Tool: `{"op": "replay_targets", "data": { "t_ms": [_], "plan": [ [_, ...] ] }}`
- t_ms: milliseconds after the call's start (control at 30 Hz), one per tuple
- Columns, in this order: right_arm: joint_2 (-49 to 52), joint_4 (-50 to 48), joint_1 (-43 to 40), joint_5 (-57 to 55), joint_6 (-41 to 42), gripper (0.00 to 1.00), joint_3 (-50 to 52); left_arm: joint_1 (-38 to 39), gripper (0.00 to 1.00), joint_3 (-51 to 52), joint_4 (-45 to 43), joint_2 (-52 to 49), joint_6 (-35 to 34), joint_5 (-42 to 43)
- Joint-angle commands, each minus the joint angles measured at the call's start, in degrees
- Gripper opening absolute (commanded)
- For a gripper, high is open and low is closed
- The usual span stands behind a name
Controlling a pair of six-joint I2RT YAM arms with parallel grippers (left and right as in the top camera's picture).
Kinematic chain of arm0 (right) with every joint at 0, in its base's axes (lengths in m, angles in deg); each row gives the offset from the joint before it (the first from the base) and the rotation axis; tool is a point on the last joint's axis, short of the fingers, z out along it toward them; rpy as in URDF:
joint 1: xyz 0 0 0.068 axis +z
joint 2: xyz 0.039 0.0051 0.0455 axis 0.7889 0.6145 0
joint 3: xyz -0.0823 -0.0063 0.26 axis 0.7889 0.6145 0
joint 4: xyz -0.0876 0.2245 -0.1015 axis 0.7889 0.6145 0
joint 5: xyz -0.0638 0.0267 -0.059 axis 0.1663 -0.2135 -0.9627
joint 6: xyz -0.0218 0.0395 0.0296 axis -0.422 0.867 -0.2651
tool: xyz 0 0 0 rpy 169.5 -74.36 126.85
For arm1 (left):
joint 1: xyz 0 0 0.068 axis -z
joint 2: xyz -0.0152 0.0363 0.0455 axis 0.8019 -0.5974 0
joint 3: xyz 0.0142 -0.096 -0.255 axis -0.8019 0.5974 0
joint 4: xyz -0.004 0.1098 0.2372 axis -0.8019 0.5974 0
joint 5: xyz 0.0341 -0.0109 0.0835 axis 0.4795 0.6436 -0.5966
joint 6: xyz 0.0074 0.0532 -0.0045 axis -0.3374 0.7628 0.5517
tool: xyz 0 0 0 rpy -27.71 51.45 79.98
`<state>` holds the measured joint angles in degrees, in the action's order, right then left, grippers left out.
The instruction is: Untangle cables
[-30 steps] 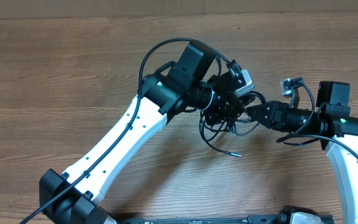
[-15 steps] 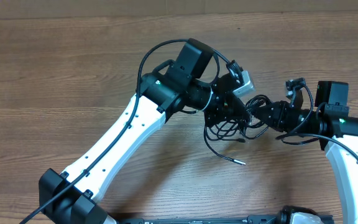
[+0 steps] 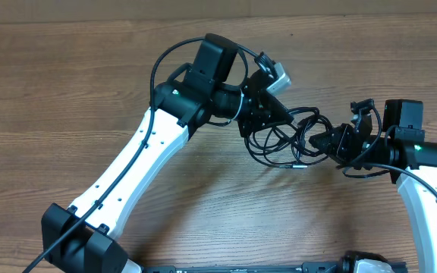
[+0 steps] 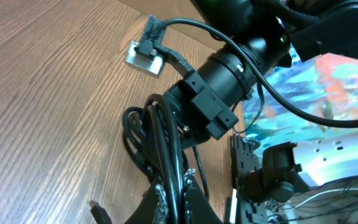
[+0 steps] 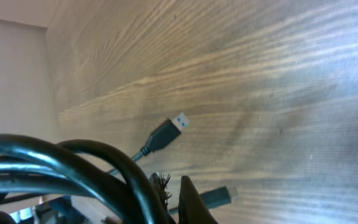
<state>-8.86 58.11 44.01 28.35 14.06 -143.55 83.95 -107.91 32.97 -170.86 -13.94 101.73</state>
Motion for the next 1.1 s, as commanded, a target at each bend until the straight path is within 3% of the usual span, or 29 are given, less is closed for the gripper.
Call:
{"op": "replay_targets", "data": {
  "t_ms": [0, 333, 567, 733, 1067],
  "plan": [
    [0.8, 2.8, -1.5, -13.3, -0.1, 0.04, 1.9, -6.8, 0.04, -2.0, -1.6, 7.2, -3.7, 3.4],
    [0.8, 3.9, -1.5, -4.4, 3.7, 0.04, 2.6, -7.6, 0.04, -2.0, -2.4, 7.3, -5.6, 3.3],
    [0.8, 0.4, -1.5, 11.0, 3.7, 0.04, 2.6, -3.6, 0.04, -1.7, -2.0, 7.1, -2.3, 1.5],
    [0.8, -6.4, -1.5, 20.1, 4.1, 0.04, 2.6, 0.2, 0.04, -1.7, 3.1, 7.1, 0.9, -6.4],
    [0.8, -21.2, -1.6, 20.2, 18.7, 0.04, 2.6, 4.6, 0.04, -1.6, 16.2, 7.1, 9.6, -10.0]
  ]
}}
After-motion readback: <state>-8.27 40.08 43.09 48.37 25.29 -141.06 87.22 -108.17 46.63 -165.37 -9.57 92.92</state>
